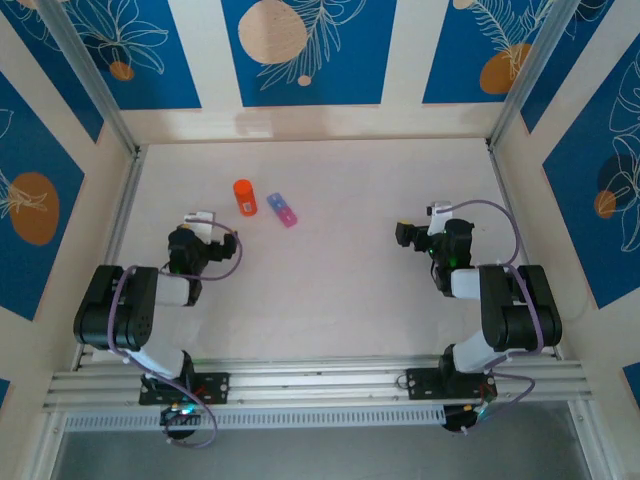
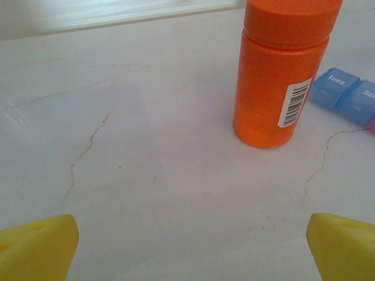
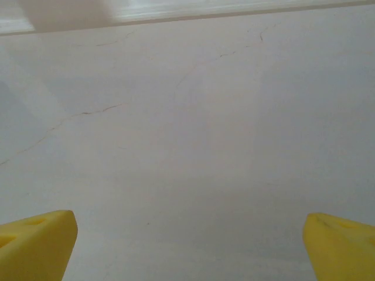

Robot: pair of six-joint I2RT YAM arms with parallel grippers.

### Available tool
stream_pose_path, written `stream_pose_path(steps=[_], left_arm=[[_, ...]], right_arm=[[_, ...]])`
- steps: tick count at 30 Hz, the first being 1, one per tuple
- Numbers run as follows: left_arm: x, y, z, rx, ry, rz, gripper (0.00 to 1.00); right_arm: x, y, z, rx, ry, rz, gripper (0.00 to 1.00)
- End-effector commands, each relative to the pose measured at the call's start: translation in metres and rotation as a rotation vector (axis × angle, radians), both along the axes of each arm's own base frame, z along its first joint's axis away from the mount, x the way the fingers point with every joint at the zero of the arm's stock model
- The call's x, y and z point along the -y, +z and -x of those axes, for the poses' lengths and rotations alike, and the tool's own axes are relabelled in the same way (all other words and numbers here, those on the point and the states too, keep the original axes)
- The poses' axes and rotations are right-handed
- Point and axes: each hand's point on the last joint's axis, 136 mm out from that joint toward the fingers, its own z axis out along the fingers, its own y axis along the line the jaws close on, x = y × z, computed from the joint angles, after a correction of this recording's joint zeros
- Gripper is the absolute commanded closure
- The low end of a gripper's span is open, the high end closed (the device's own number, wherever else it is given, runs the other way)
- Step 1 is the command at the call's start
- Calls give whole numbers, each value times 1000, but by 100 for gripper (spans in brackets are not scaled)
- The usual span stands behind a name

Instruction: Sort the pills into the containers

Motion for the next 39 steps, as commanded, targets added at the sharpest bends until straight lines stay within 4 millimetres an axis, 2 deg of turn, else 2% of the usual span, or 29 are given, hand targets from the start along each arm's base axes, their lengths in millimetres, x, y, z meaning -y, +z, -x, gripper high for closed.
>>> stream_pose_path(steps=[1,19,26,39], left_arm=[[-1,8,-1,28,-2,14,0],[-1,8,-2,25,-3,18,0],[-17,9,0,44,91,19,0],[-13,10,1,51,82,0,0]], right_arm=[[-3,4,-3,7,12,-6,1],[-1,4,-3,8,10,-8,1],[-1,4,-2,5,19,-28,1],[-3,3,-3,5,14,-7,1]])
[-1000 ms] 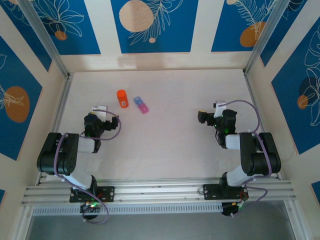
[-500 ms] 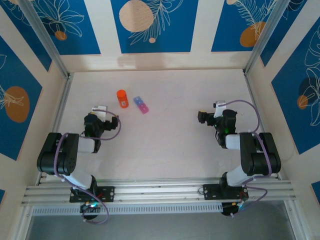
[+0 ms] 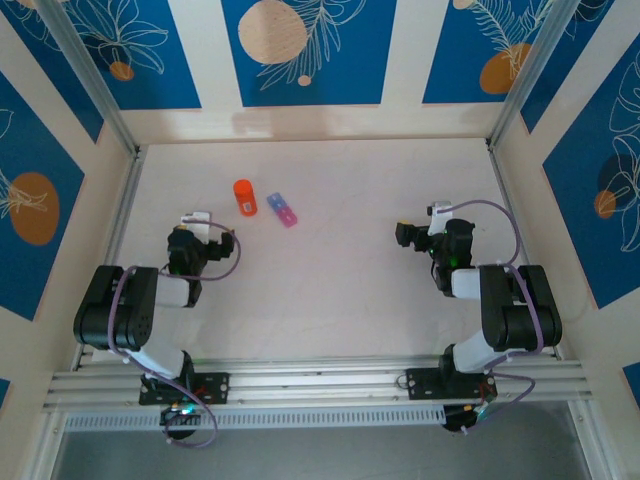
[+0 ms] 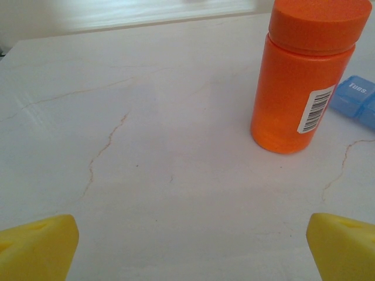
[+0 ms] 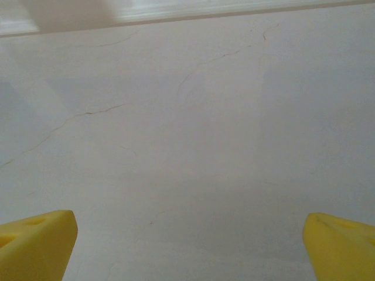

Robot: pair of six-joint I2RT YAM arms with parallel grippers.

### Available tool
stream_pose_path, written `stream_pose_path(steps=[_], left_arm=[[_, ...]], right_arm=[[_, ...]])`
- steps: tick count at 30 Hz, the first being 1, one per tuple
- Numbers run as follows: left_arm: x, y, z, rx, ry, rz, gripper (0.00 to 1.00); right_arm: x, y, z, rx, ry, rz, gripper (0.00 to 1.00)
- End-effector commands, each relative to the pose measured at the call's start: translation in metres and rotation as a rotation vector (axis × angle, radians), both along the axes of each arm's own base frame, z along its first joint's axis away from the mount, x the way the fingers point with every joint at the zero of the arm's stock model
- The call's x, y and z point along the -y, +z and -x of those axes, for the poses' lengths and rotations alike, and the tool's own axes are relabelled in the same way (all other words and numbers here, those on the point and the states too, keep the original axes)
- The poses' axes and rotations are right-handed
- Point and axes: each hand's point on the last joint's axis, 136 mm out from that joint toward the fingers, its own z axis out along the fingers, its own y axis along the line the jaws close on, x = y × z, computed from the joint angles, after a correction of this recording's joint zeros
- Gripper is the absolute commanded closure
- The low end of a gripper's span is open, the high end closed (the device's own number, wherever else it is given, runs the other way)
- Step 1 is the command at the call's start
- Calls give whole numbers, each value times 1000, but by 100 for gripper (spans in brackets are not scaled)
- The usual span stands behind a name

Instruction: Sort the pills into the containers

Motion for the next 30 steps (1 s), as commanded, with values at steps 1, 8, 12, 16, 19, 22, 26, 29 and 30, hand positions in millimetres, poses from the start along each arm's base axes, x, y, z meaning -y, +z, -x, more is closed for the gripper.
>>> stream_pose_path(steps=[1,8,12,16,19,22,26,29,30], left_arm=[[-3,10,2,48,34,-15,0],[-18,53,23,139,188,-85,0],[-25,75,34,182,266,-73,0],[-21,97,43,223,256,40,0],[-20,103,47,210,269,132,0],[-23,108,51,208,310,226,0],[-37,117,56,201,433,352,0],[-34,121,59,144,443,411,0],[-32,120,60,124,442,427,0]], right_arm=[[-2,3,-3,6,4,6,1],[-3,6,-2,27,-22,45,1],[4,13,-2,23,-67,49,1],[5,23,-6,-29,-107,86,1],[5,29,-7,-45,-142,121,1],[12,33,-9,-105,-206,114,1],[-3,52,-12,-139,-165,60,1],[-27,68,-13,-147,-81,59,1],[-35,71,-12,-153,-52,60,1]])
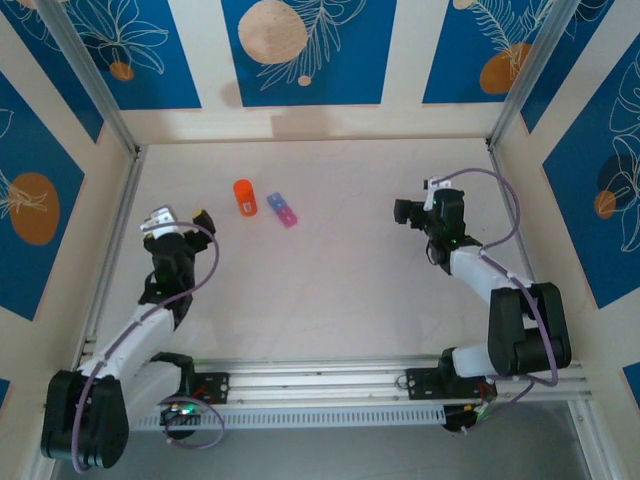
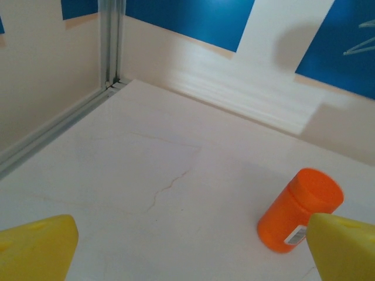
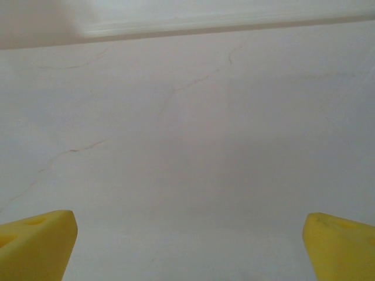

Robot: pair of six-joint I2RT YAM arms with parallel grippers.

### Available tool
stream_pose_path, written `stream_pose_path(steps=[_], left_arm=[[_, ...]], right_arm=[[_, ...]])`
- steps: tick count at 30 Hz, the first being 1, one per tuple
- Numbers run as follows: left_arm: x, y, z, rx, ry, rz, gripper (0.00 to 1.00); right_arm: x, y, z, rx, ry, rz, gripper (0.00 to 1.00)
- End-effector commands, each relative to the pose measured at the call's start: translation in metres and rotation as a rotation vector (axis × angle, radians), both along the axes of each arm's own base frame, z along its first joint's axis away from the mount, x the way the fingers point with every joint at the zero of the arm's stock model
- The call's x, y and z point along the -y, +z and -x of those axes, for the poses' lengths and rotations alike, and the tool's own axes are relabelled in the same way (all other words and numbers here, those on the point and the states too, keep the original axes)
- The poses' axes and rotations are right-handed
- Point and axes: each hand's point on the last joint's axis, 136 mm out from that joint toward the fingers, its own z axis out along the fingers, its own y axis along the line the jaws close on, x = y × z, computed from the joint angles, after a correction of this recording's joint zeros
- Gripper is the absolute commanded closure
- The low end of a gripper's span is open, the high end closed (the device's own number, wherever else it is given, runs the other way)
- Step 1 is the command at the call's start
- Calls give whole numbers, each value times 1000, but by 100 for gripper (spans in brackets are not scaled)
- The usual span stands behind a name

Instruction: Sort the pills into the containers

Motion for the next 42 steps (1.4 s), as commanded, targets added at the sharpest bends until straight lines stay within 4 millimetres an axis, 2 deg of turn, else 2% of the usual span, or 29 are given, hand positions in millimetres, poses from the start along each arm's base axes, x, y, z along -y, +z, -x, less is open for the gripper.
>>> stream_pose_path(steps=[1,4,7,11,17,21,26,30,35,42], left_arm=[[2,2,7,-58,18,120,0],[11,2,11,-100,-32,130,0],[11,3,16,-143,-34,122,0],[16,3,20,-181,-62,136,0],[24,1,22,-161,-96,195,0],[27,-3,22,-155,-113,217,0],[35,-12,20,-182,-143,240,0],[37,-16,19,-190,-153,247,0],[42,-18,18,-187,-177,260,0],[49,-21,16,-183,-210,286,0]], right_arm=[[-33,13,7,-60,109,-18,1],[-75,18,9,-98,258,-8,1],[-119,19,11,-133,403,14,0],[-173,17,8,-177,565,32,5],[-236,-7,-4,-280,706,88,12],[-270,-27,-14,-344,772,105,16],[-302,-51,-21,-408,817,122,20],[-321,-68,-25,-433,832,153,20],[-334,-88,-30,-469,839,189,20],[-342,-109,-37,-504,829,229,20]])
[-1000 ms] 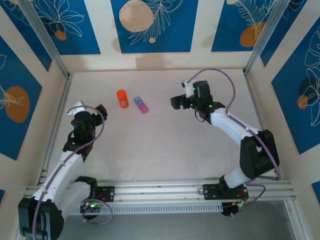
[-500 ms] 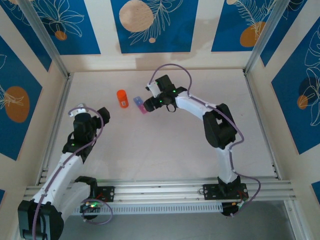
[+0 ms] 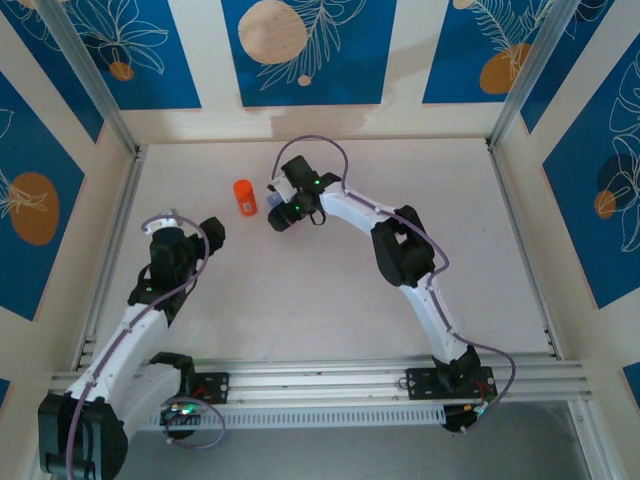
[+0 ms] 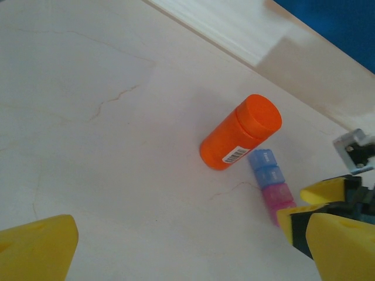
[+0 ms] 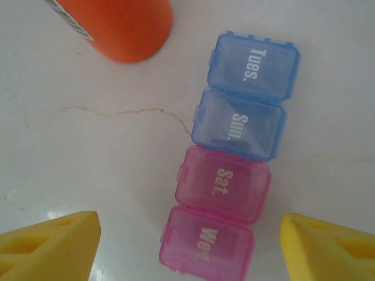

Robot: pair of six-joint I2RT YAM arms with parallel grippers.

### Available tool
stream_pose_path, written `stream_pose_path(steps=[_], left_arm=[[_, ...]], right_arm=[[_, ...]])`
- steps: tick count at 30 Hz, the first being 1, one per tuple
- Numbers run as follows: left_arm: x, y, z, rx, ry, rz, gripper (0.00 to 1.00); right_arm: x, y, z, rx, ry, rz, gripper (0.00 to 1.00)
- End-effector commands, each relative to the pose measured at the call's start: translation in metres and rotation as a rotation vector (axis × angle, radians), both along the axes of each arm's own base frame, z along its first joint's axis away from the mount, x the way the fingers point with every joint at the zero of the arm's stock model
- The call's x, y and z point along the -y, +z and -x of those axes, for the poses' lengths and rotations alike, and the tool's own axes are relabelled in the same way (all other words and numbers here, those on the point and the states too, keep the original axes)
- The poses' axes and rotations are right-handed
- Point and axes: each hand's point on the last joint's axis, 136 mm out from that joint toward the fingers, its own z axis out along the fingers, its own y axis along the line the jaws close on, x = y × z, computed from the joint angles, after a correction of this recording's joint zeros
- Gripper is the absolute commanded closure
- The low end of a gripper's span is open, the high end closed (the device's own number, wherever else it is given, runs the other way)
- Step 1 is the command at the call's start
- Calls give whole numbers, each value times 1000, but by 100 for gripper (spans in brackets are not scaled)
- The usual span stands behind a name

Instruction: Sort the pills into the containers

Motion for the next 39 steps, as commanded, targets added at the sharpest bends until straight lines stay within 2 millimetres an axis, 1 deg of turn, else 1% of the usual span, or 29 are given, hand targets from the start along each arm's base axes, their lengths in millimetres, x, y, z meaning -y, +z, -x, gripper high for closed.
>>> stream_pose_path(steps=[1,6,9,16,22,26,31,33,34,37,39], left_arm=[[8,1,-3,15,-31,29,0],[7,-2,-1,9,-30,22,0],[7,-4,0,8,-30,23,0],[11,-6,-1,-2,-45,36,0],[11,-10,1,-11,-44,43,0],[12,-10,0,-13,-47,45,0],[12,-11,0,-15,-48,46,0],[12,-12,0,-19,-48,46,0],[12,-11,0,-17,-48,46,0],[12,-12,0,-19,-49,46,0],[12,-12,0,-21,-50,46,0]], right_arm=[[0,-10,3,-21,12,42,21],[-7,-22,1,-33,20,51,25],[-6,-27,-2,-34,17,65,29],[-4,-31,-6,-43,9,59,31],[0,-34,-9,-43,3,67,38],[2,-31,-8,-33,15,80,45],[7,-27,-7,-8,47,108,48],[9,-23,-5,1,70,111,52],[9,-19,-3,4,86,105,55],[13,-4,3,20,134,73,58],[16,7,12,17,183,39,64]])
